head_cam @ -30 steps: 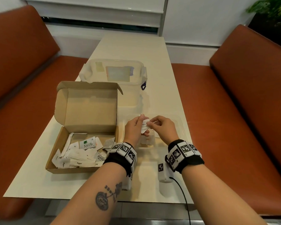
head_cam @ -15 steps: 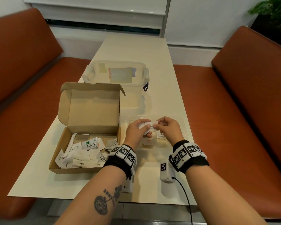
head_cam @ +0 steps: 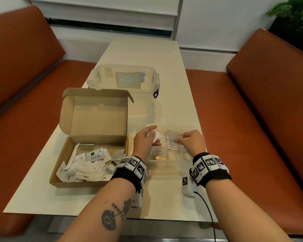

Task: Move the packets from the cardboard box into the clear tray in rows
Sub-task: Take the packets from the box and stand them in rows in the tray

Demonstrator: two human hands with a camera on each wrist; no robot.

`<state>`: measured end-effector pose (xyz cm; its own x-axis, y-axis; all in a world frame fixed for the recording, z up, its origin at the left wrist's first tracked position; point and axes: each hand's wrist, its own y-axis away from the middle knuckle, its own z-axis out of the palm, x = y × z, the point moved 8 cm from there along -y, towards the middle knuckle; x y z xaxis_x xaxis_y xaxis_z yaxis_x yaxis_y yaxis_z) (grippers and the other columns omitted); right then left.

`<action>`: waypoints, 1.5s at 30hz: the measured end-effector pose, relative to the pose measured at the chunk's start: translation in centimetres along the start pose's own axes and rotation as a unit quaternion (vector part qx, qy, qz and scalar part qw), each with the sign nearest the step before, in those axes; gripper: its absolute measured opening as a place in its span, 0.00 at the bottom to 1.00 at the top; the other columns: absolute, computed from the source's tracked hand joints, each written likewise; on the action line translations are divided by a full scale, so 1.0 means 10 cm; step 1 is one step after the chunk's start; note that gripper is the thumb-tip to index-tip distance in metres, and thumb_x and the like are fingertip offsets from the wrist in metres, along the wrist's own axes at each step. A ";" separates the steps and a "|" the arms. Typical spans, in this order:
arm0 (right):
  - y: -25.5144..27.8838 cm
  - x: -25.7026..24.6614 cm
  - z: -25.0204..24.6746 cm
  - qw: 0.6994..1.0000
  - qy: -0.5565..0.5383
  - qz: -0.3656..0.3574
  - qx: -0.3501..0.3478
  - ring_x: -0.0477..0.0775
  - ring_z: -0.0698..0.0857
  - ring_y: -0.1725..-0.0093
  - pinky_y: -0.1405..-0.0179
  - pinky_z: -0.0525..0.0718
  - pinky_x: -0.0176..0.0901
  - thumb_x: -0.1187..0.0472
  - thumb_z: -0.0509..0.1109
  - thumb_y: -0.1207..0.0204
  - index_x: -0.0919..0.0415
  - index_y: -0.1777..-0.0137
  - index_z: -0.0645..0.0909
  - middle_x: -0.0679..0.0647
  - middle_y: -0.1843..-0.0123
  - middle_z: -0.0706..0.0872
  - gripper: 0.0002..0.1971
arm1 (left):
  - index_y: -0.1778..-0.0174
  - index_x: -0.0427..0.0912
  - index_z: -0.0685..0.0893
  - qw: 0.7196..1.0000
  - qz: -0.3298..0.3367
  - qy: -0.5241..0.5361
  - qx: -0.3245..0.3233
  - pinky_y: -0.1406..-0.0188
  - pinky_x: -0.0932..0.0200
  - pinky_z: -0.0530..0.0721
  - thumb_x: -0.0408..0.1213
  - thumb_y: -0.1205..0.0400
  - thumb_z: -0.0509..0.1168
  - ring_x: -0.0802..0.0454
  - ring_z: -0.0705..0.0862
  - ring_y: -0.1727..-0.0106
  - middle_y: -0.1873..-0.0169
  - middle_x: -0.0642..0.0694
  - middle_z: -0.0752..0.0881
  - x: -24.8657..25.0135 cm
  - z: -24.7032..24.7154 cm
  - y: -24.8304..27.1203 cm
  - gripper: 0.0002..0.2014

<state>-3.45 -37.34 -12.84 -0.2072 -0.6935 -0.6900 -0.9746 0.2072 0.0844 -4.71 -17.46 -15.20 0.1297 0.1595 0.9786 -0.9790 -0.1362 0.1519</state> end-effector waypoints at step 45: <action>0.13 -0.35 0.25 0.987 -0.132 -0.069 -0.056 0.49 0.84 0.57 0.60 0.77 0.34 0.58 0.71 0.25 0.56 0.55 0.85 0.51 0.60 0.88 0.03 | 0.41 0.41 0.86 0.998 -0.019 -0.006 -0.059 0.68 0.62 0.86 0.25 0.24 0.72 0.55 0.83 0.74 0.66 0.44 0.87 0.01 0.11 0.04 0.16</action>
<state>-3.77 -32.87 -12.12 -0.0577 -0.5021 -0.8629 -0.9983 0.0355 0.0460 -4.91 -18.56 -14.93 0.1675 0.1507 0.9743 -0.9851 -0.0136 0.1715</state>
